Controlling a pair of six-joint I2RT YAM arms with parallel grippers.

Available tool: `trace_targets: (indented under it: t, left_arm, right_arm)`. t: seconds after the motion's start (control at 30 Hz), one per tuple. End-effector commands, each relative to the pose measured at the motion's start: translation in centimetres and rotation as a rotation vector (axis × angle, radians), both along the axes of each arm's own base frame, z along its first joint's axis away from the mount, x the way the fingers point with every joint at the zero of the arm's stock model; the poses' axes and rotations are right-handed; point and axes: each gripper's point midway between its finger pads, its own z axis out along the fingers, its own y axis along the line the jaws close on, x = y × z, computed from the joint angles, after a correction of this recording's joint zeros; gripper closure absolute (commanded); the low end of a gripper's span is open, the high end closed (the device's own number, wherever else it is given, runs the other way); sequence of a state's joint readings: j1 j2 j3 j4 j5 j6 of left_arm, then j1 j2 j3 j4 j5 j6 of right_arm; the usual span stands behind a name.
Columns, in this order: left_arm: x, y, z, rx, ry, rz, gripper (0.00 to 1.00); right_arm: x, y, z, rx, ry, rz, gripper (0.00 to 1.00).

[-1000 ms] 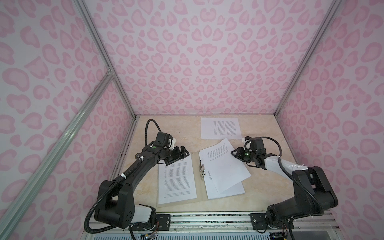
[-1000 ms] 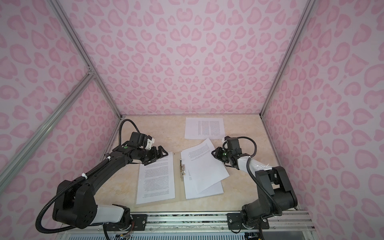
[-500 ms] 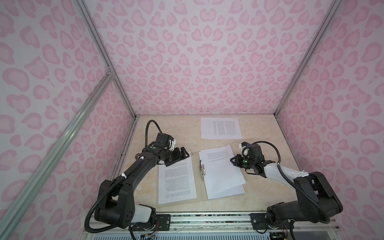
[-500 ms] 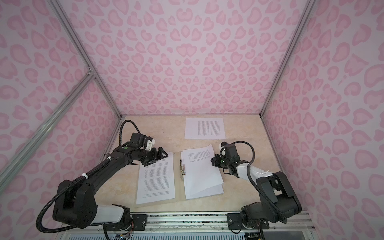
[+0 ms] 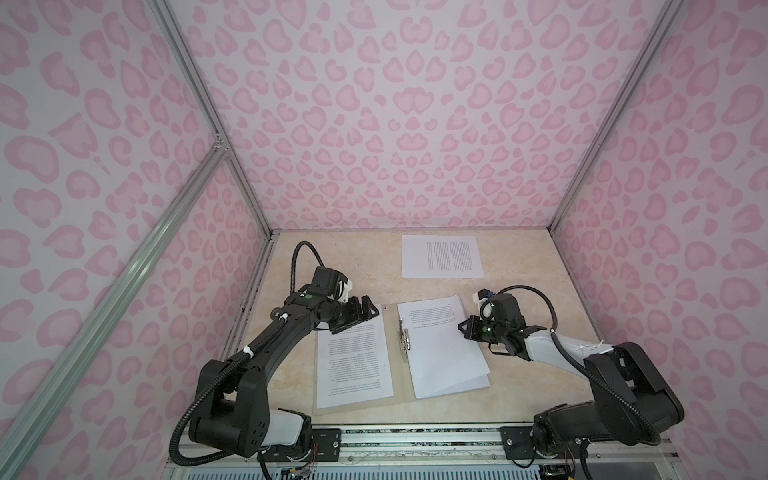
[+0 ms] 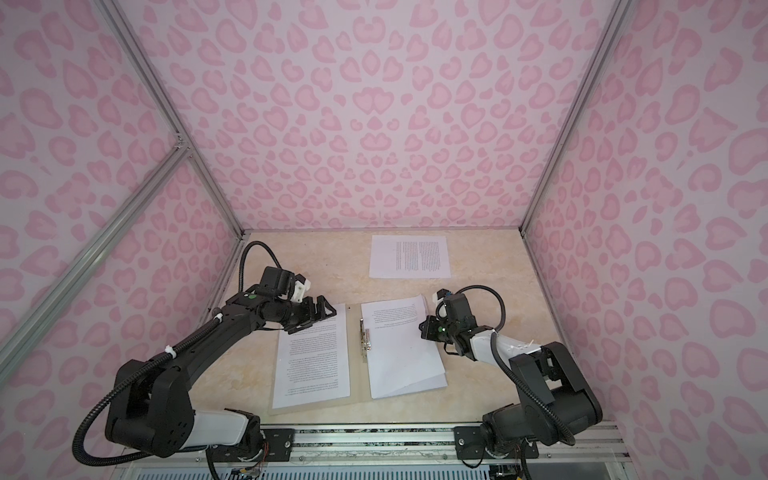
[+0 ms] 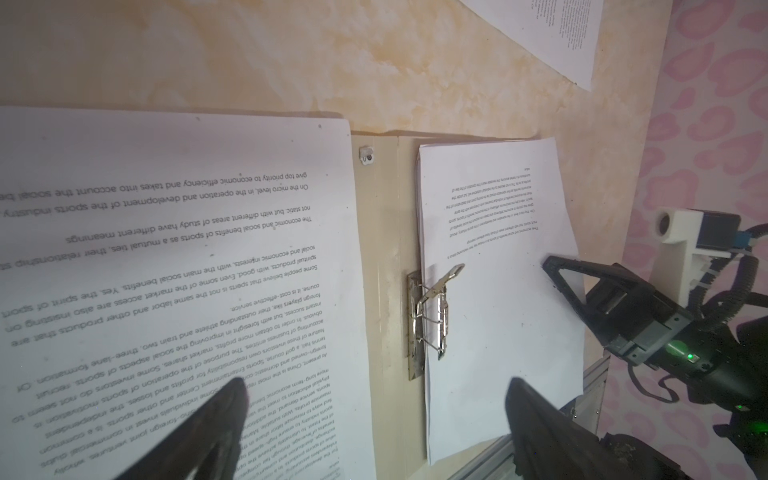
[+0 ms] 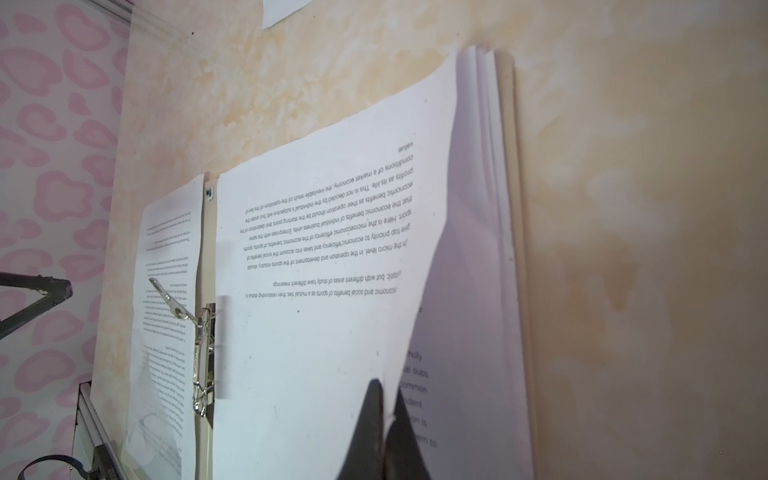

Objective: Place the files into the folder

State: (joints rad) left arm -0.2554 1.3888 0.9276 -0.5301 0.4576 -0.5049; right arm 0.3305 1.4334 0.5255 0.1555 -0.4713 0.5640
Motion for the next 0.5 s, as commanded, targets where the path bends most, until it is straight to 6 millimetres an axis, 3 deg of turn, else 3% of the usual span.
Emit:
trace_targets:
  t: [0.0,0.07,0.17,0.47]
  left_arm:
    - [-0.2,-0.1,0.4,-0.012,0.001,-0.004,0.02]
    - [-0.2,-0.1,0.4,-0.015,0.002,-0.004,0.02]
    - [-0.1,-0.2,0.5,-0.017,0.001,-0.003,0.02]
    - [0.1,-0.4,0.8,-0.027,0.0,-0.007,0.02]
  right_arm:
    - [0.3,0.1,0.1,0.008,-0.016,-0.013,1.0]
    - [0.2,0.1,-0.1,0.01,-0.014,-0.015,1.0]
    - [0.1,0.0,-0.4,0.008,-0.008,-0.02,0.92]
    - [-0.9,-1.0,-1.0,-0.063,0.016,-0.062,0.48]
